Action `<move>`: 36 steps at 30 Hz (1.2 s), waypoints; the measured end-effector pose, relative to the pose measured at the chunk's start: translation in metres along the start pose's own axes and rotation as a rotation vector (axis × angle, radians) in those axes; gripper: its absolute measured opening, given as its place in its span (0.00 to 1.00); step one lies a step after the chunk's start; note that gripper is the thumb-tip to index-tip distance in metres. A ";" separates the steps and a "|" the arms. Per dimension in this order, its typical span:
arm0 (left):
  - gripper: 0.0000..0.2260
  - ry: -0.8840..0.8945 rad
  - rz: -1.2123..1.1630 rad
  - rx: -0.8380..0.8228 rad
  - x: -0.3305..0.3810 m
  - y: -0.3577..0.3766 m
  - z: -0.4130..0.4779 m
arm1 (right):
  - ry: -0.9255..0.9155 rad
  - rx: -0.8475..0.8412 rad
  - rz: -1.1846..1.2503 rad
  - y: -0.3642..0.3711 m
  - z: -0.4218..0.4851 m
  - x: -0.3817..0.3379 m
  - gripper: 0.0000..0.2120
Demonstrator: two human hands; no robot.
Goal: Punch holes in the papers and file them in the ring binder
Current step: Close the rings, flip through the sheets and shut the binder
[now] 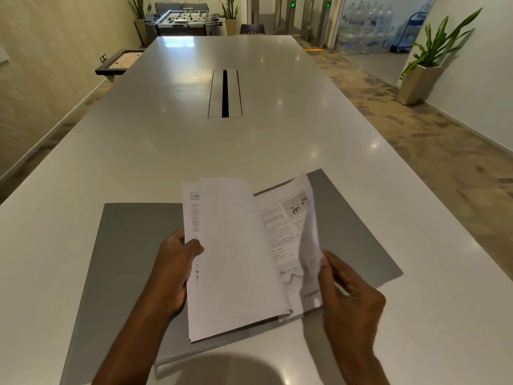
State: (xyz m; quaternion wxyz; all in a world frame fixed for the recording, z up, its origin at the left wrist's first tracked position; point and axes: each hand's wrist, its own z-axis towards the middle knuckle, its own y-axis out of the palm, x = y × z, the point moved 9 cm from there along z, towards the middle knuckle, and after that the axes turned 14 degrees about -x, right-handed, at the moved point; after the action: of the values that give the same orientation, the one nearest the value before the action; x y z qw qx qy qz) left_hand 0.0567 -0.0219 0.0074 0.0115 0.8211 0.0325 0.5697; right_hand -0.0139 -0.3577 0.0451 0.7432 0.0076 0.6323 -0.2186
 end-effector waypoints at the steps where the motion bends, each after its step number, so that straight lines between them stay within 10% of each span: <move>1: 0.18 -0.001 0.000 -0.002 0.000 0.000 0.000 | -0.068 -0.042 -0.050 0.011 -0.002 -0.009 0.10; 7: 0.17 -0.007 -0.032 -0.007 0.001 0.000 -0.003 | -0.633 -0.399 -0.461 0.092 -0.037 -0.074 0.13; 18: 0.10 0.035 0.070 -0.007 0.008 0.012 -0.009 | -0.837 -0.821 -0.719 0.156 -0.076 -0.071 0.16; 25: 0.14 0.067 -0.024 -0.089 0.034 0.044 -0.006 | -0.083 -0.590 -0.045 0.094 0.035 -0.049 0.24; 29: 0.17 0.090 -0.010 -0.167 0.053 0.082 0.003 | 0.374 -0.750 0.241 0.090 0.079 -0.014 0.32; 36: 0.19 0.016 0.078 -0.289 0.066 0.150 0.024 | 0.515 -0.813 0.424 0.081 0.109 0.010 0.31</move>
State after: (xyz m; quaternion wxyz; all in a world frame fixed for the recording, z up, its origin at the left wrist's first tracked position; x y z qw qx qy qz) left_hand 0.1077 -0.1668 0.0689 0.1074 0.8070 -0.0817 0.5749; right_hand 0.1162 -0.3187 0.0363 0.5343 -0.1002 0.8130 0.2086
